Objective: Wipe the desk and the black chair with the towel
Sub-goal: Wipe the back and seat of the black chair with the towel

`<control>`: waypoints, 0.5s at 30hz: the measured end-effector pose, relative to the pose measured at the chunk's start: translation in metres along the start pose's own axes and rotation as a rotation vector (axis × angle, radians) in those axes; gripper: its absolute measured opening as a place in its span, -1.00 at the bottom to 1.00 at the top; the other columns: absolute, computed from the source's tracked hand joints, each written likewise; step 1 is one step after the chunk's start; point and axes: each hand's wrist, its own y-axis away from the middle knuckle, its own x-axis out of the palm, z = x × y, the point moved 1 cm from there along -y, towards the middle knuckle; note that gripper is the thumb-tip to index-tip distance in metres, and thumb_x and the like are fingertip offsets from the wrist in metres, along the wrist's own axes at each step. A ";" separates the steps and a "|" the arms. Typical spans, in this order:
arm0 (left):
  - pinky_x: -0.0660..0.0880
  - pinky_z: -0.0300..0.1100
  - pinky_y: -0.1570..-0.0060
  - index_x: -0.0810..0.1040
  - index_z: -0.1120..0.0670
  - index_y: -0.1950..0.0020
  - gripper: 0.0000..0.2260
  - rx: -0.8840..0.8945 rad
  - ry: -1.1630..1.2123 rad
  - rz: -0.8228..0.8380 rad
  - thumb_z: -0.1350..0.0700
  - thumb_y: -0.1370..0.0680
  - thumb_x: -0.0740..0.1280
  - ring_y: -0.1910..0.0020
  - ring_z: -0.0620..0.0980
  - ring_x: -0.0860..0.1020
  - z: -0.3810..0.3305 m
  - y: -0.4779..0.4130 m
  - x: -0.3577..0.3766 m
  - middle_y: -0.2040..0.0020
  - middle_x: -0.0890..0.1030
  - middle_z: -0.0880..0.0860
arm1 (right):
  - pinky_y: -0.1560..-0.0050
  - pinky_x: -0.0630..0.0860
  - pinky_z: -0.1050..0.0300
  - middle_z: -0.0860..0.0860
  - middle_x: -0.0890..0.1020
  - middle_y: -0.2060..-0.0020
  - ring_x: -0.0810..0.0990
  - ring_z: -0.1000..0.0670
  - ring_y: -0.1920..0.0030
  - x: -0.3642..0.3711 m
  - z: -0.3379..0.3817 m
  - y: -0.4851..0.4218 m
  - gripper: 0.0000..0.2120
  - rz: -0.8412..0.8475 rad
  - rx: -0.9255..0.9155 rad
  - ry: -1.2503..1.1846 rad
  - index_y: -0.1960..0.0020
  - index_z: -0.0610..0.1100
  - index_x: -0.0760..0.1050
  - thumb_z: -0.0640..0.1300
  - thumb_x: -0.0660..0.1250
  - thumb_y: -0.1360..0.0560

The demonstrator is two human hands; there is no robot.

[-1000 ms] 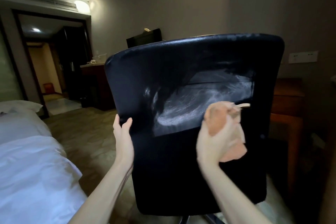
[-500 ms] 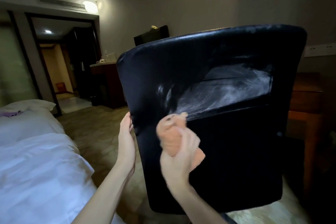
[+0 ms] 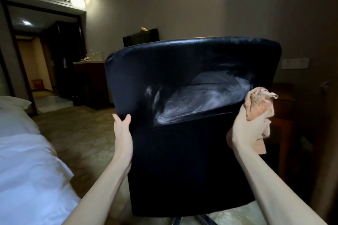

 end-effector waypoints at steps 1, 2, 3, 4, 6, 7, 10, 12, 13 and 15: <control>0.08 0.17 -0.62 -0.08 -0.30 -0.67 -0.14 -0.013 0.025 0.010 -0.41 -0.46 0.26 -0.66 -0.03 0.11 0.000 -0.001 -0.002 -0.69 0.03 -0.17 | -0.57 0.03 -0.34 -0.15 0.08 -0.65 0.07 -0.20 -0.64 0.009 -0.002 0.010 -0.23 0.020 -0.017 -0.015 -0.68 0.03 0.00 0.08 0.32 -0.60; 0.10 0.19 -0.61 -0.06 -0.34 -0.65 -0.09 -0.029 0.045 0.015 -0.45 -0.39 0.27 -0.65 -0.03 0.12 0.001 -0.002 -0.003 -0.69 0.04 -0.18 | -0.56 0.02 -0.36 -0.11 0.12 -0.65 0.08 -0.18 -0.64 0.018 -0.002 0.023 -0.24 0.022 -0.066 -0.020 -0.68 0.04 0.02 0.02 0.33 -0.60; 0.11 0.21 -0.61 -0.05 -0.37 -0.64 -0.07 -0.043 0.063 0.021 -0.47 -0.34 0.28 -0.65 -0.03 0.13 0.004 -0.002 -0.003 -0.69 0.05 -0.19 | -0.55 0.02 -0.40 -0.07 0.17 -0.64 0.10 -0.18 -0.63 0.026 -0.002 0.038 -0.26 0.016 -0.115 -0.010 -0.67 0.04 0.06 -0.05 0.35 -0.59; 0.11 0.21 -0.60 -0.03 -0.39 -0.63 -0.07 -0.042 0.083 0.026 -0.48 -0.33 0.29 -0.65 -0.03 0.14 0.005 -0.003 -0.004 -0.69 0.05 -0.20 | -0.54 -0.01 -0.44 -0.04 0.21 -0.63 0.13 -0.18 -0.62 0.034 -0.001 0.057 -0.27 0.017 -0.158 0.010 -0.66 0.04 0.11 -0.10 0.36 -0.58; 0.10 0.21 -0.61 0.00 -0.40 -0.62 -0.07 -0.022 0.127 0.022 -0.49 -0.32 0.32 -0.64 -0.05 0.15 0.008 -0.004 -0.002 -0.68 0.07 -0.20 | -0.51 -0.09 -0.54 0.03 0.26 -0.61 0.14 -0.19 -0.62 0.048 0.000 0.099 -0.27 0.046 -0.228 0.085 -0.64 0.08 0.16 -0.08 0.35 -0.53; 0.09 0.19 -0.61 0.01 -0.38 -0.62 -0.06 -0.013 0.154 0.014 -0.50 -0.32 0.32 -0.64 -0.06 0.15 0.009 -0.004 -0.001 -0.68 0.08 -0.21 | -0.49 -0.10 -0.57 0.04 0.29 -0.60 0.17 -0.20 -0.61 0.056 -0.002 0.121 -0.26 0.069 -0.288 0.130 -0.63 0.10 0.17 -0.04 0.33 -0.50; 0.15 0.12 -0.59 0.13 -0.27 -0.66 -0.02 0.011 0.215 0.040 -0.54 -0.31 0.35 -0.61 -0.07 0.24 0.007 -0.002 0.001 -0.65 0.22 -0.17 | -0.47 -0.05 -0.56 0.06 0.29 -0.60 0.19 -0.22 -0.61 0.074 -0.007 0.180 -0.23 0.207 -0.587 0.285 -0.62 0.13 0.18 -0.02 0.23 -0.41; 0.34 0.06 -0.49 0.39 -0.09 -0.58 -0.14 -0.043 0.245 0.098 -0.53 -0.40 0.34 -0.46 -0.04 0.49 0.006 0.001 -0.001 -0.51 0.50 -0.04 | -0.49 -0.08 -0.57 0.06 0.28 -0.61 0.15 -0.23 -0.63 0.081 -0.016 0.205 -0.23 0.352 -0.810 0.360 -0.59 0.17 0.26 -0.06 0.30 -0.38; 0.42 0.03 -0.43 0.49 -0.03 -0.50 -0.28 -0.027 0.231 0.118 -0.46 -0.50 0.29 -0.37 -0.03 0.57 0.003 0.004 -0.002 -0.41 0.60 -0.01 | -0.47 -0.07 -0.59 0.05 0.29 -0.60 0.15 -0.25 -0.62 0.084 -0.022 0.212 -0.24 0.406 -0.943 0.415 -0.57 0.17 0.30 -0.08 0.32 -0.38; 0.39 0.07 -0.47 0.46 -0.06 -0.54 -0.32 0.003 0.167 0.124 -0.44 -0.54 0.25 -0.41 -0.02 0.54 0.002 0.001 -0.007 -0.46 0.55 -0.02 | -0.47 -0.04 -0.59 0.05 0.32 -0.59 0.17 -0.25 -0.62 0.087 -0.033 0.216 -0.29 0.497 -1.177 0.537 -0.54 0.16 0.34 -0.07 0.33 -0.39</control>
